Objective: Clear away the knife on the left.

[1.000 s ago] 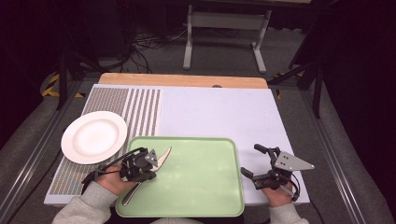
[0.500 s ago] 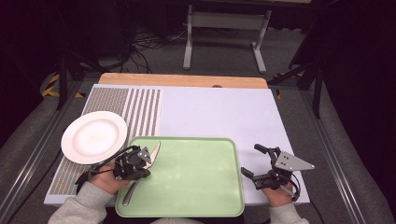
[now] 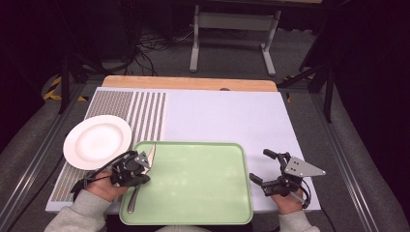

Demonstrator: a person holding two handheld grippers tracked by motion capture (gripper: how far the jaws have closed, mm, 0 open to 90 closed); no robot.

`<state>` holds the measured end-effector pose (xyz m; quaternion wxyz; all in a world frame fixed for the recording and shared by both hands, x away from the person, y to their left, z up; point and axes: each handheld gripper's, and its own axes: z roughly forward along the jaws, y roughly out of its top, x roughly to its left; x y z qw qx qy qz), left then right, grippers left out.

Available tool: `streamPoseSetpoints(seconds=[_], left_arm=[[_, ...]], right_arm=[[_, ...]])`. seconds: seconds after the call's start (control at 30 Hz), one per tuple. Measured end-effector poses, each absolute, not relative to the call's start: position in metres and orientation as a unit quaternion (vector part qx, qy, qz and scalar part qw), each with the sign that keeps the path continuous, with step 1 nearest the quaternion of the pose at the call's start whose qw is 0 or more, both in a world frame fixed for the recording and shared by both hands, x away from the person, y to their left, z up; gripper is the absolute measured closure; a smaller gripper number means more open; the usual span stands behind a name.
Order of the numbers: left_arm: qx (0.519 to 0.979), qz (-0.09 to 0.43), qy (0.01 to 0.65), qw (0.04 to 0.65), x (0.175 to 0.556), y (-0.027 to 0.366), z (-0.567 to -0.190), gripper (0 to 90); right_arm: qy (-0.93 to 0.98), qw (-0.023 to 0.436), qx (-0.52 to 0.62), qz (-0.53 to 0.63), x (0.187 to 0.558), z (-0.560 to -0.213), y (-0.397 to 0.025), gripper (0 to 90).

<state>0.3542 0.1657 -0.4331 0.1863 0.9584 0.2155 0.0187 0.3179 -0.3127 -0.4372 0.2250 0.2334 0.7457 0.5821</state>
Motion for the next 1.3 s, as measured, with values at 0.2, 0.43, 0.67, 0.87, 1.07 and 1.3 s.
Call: streamPoseSetpoints(seconds=[0.2, 0.43, 0.67, 0.87, 1.07, 1.3], left_arm=[[0.955, 0.018, 0.225, 0.195, 0.353, 0.171, -0.434, 89.9], [0.952, 0.02, 0.234, 0.196, 0.351, 0.173, -0.435, 89.9], [0.95, 0.017, 0.244, 0.192, 0.35, 0.178, -0.434, 89.9], [0.945, 0.013, 0.259, 0.198, 0.35, 0.182, -0.435, 89.9], [0.943, 0.014, 0.268, 0.195, 0.348, 0.185, -0.435, 89.9], [0.944, 0.01, 0.26, 0.202, 0.348, 0.183, -0.431, 73.8]], right_arm=[[0.746, 0.224, 0.233, 0.582, 0.318, -0.437, -0.312, 2.8], [0.747, 0.224, 0.233, 0.582, 0.318, -0.437, -0.312, 2.8], [0.747, 0.224, 0.232, 0.581, 0.318, -0.437, -0.312, 2.8], [0.747, 0.223, 0.232, 0.582, 0.318, -0.437, -0.312, 2.9], [0.747, 0.223, 0.232, 0.581, 0.318, -0.437, -0.313, 3.0], [0.747, 0.223, 0.231, 0.582, 0.318, -0.437, -0.312, 3.0]])
